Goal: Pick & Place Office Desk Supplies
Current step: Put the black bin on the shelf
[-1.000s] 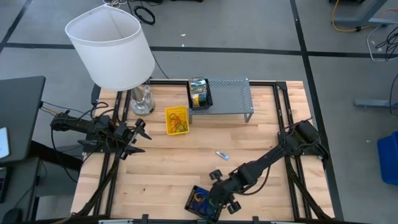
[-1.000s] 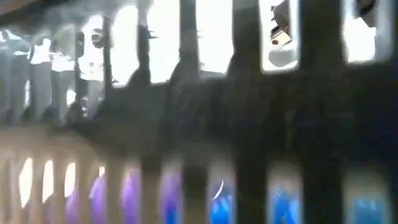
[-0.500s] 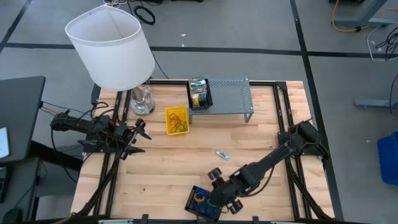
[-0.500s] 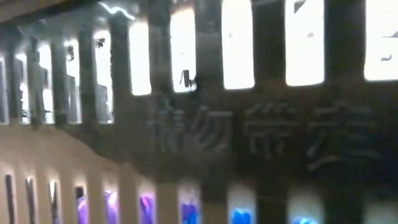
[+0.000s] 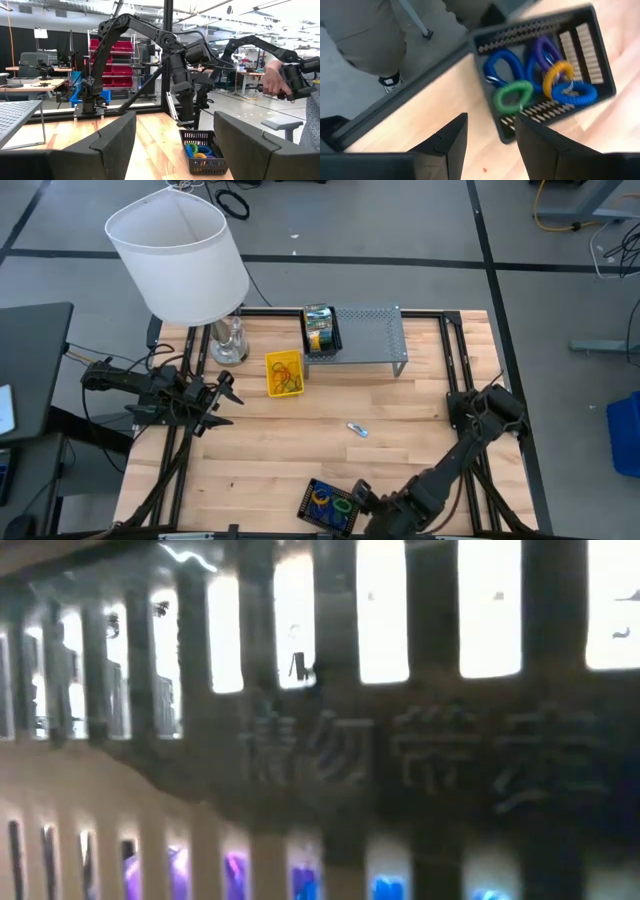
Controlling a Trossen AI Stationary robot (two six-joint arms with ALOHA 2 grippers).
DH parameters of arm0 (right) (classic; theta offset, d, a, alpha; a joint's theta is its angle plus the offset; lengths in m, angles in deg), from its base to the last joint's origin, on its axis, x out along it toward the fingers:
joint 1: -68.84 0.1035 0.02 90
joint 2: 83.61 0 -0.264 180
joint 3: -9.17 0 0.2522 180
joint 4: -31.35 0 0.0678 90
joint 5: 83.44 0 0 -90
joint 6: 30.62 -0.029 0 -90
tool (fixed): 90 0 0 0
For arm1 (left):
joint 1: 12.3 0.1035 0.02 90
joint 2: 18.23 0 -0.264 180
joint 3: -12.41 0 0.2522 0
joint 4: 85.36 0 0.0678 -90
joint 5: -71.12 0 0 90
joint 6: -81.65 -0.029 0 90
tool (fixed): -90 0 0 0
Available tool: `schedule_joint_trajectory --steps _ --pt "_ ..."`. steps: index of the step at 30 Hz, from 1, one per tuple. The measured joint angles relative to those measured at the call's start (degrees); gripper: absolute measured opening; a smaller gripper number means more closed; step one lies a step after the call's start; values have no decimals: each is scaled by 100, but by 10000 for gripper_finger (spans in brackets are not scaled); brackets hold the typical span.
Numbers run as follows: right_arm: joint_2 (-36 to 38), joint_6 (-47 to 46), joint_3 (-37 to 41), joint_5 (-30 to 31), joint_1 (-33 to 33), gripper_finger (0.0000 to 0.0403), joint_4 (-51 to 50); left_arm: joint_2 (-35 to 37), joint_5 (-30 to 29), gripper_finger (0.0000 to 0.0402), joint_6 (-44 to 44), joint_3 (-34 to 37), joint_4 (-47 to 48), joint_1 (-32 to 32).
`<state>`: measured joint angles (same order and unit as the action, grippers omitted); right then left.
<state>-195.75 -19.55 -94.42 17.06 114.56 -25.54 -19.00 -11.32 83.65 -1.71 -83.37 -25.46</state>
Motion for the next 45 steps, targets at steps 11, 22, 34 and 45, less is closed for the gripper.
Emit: schedule_joint_trajectory --steps 11,22,34,45 --pt "-424 620 0 87 -94 172 289 0 -1 268 0 0 0 1" --pt "-568 1180 0 -123 -384 172 351 0 0 268 0 0 1 0" --pt "-775 1442 0 -433 -537 171 684 -2 1 268 0 0 2 -1" --pt "-947 1583 0 -424 -621 95 1001 -2 0 268 0 -1 -5 0"
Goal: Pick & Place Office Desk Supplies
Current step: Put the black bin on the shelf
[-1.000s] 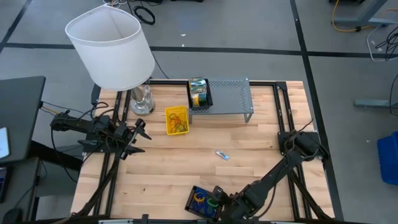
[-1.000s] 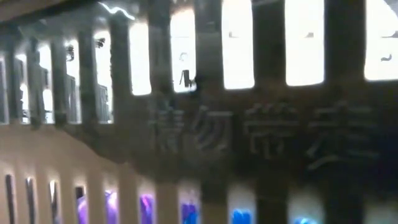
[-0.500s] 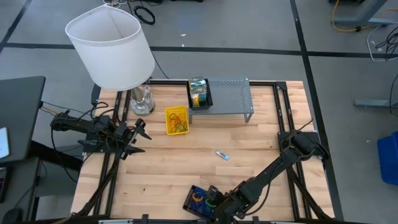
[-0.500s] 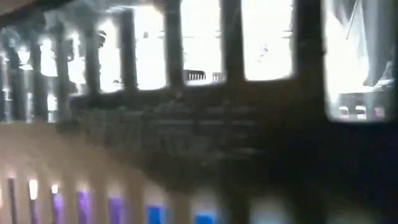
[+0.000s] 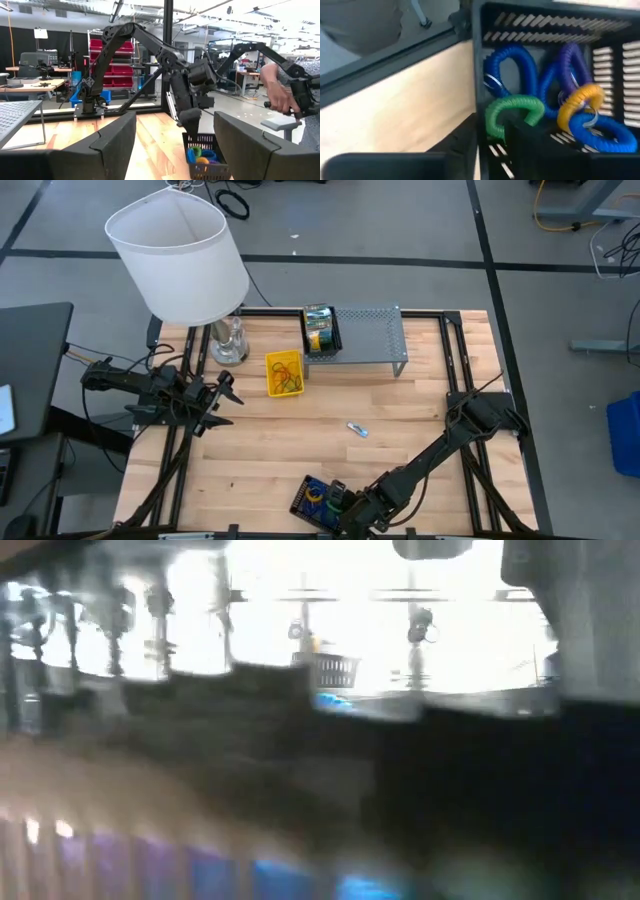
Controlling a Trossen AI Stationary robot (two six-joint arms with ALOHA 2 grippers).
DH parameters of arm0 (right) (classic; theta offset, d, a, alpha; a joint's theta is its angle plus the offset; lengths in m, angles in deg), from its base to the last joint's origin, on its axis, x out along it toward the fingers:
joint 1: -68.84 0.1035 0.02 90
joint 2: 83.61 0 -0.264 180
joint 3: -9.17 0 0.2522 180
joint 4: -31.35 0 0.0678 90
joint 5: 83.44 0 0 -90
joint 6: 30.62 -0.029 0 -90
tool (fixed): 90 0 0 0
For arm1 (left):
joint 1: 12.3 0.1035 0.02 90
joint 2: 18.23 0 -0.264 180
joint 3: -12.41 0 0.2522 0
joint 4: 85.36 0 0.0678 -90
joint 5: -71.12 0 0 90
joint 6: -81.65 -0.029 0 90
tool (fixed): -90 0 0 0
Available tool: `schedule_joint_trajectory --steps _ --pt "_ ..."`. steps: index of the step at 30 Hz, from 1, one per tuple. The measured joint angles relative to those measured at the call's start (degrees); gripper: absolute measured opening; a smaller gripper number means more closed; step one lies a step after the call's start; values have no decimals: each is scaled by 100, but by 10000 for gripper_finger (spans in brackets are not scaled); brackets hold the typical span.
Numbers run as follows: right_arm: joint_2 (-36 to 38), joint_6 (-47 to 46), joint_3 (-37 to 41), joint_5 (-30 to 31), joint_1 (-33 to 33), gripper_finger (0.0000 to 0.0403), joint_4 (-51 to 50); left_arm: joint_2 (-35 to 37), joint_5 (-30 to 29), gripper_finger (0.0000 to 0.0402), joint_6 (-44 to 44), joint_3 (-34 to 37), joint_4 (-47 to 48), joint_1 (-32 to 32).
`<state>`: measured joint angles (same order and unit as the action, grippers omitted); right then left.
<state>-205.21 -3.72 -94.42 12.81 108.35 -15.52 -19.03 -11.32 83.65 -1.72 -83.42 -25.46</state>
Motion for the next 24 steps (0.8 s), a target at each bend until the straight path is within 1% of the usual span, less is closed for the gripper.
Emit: schedule_joint_trajectory --steps 7,8,16,21,24 --pt "-123 -100 4 42 -29 14 2 0 0 268 0 0 -6 0" --pt "-129 -142 4 55 -29 9 31 0 -1 268 0 0 -5 1" --pt "-131 -795 -2 473 -73 4 -273 0 1 268 0 1 3 -1" --pt "-129 -1611 -9 856 -188 4 -603 0 1 268 0 1 5 1" --pt "-120 -2019 -11 938 -267 3 -839 0 1 268 0 1 4 0"
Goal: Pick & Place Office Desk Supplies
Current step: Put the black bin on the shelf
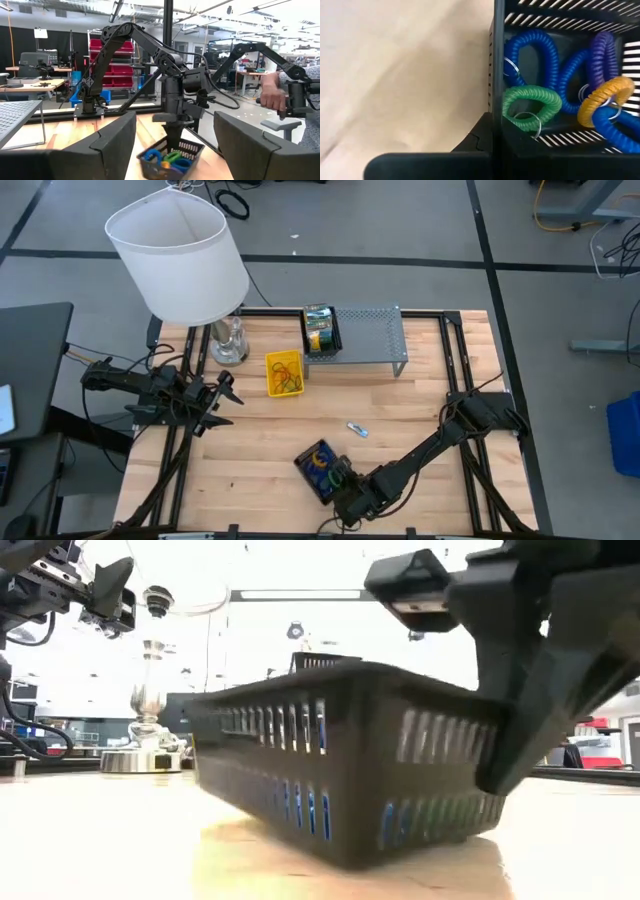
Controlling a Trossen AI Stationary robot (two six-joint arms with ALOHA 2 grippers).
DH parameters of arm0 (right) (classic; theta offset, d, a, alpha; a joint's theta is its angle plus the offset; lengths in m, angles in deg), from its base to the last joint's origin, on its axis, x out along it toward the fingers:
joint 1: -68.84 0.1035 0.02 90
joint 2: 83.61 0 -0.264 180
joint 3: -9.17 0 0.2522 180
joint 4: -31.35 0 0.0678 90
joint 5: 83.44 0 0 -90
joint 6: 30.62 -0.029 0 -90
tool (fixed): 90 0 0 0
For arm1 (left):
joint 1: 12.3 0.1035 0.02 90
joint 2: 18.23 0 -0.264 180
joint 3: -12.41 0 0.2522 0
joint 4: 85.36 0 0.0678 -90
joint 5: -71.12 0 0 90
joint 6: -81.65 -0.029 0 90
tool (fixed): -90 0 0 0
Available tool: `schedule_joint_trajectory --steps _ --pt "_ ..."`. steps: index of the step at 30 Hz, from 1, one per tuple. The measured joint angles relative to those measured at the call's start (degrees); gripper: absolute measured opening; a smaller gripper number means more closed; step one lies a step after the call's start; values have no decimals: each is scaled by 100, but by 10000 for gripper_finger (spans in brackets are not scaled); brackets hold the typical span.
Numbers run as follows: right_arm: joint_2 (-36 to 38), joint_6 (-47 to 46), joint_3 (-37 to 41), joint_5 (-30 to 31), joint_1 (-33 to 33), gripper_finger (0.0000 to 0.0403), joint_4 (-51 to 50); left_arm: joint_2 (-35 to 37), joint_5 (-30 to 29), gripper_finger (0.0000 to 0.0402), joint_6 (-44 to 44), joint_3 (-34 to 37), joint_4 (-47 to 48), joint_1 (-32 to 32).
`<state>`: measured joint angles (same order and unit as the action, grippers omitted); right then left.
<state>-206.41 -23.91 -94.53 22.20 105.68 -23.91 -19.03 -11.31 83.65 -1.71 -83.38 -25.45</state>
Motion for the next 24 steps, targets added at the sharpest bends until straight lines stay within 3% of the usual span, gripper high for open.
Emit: schedule_joint_trajectory --steps 12,24 --pt "247 -1370 -232 678 -275 2 -922 1 0 268 0 -1 0 -1" --pt "247 -2287 -1359 871 -528 2 -2909 0 0 268 0 0 2 0"
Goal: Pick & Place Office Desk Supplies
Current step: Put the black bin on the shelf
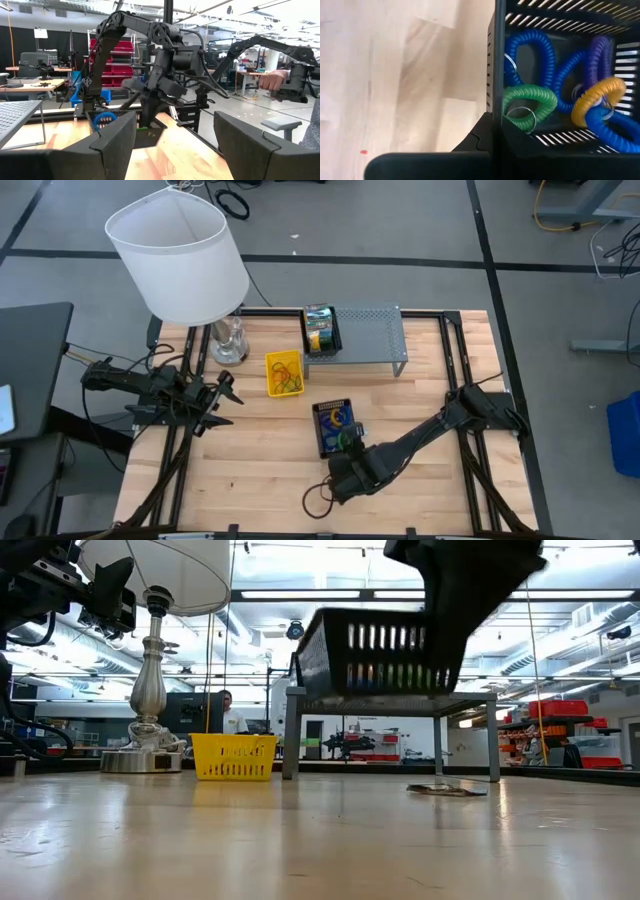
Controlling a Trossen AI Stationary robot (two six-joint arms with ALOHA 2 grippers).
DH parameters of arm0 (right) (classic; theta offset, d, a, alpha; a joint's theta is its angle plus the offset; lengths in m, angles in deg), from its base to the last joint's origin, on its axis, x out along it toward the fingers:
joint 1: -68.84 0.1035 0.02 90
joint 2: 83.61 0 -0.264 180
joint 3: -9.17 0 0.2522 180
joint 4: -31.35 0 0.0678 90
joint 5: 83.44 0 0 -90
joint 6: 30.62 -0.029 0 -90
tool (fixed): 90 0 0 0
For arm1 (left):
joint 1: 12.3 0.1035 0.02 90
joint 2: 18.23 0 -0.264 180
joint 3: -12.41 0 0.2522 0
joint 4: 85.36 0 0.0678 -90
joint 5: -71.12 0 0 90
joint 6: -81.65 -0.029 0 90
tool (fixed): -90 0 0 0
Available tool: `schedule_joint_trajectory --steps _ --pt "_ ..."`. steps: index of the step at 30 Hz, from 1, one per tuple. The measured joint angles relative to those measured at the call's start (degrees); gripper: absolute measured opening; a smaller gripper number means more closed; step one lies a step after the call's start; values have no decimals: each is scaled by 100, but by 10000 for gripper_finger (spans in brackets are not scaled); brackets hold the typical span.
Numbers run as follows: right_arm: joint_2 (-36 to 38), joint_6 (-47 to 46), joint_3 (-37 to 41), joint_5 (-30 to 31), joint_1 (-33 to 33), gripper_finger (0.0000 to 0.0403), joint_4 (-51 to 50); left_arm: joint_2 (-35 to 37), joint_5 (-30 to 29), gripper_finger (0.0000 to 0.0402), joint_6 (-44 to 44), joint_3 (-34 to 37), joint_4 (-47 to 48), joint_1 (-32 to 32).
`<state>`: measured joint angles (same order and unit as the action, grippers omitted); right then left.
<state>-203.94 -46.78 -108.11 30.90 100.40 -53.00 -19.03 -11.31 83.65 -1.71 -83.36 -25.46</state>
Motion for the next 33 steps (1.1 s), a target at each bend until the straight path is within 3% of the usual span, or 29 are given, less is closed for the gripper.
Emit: schedule_joint_trajectory --steps 14,33 --pt "0 -1498 -759 336 -528 2 -1659 0 0 268 0 0 -1 0" --pt "460 -1353 -980 548 -1585 2 -1943 2 0 268 0 -2 -3 -1"
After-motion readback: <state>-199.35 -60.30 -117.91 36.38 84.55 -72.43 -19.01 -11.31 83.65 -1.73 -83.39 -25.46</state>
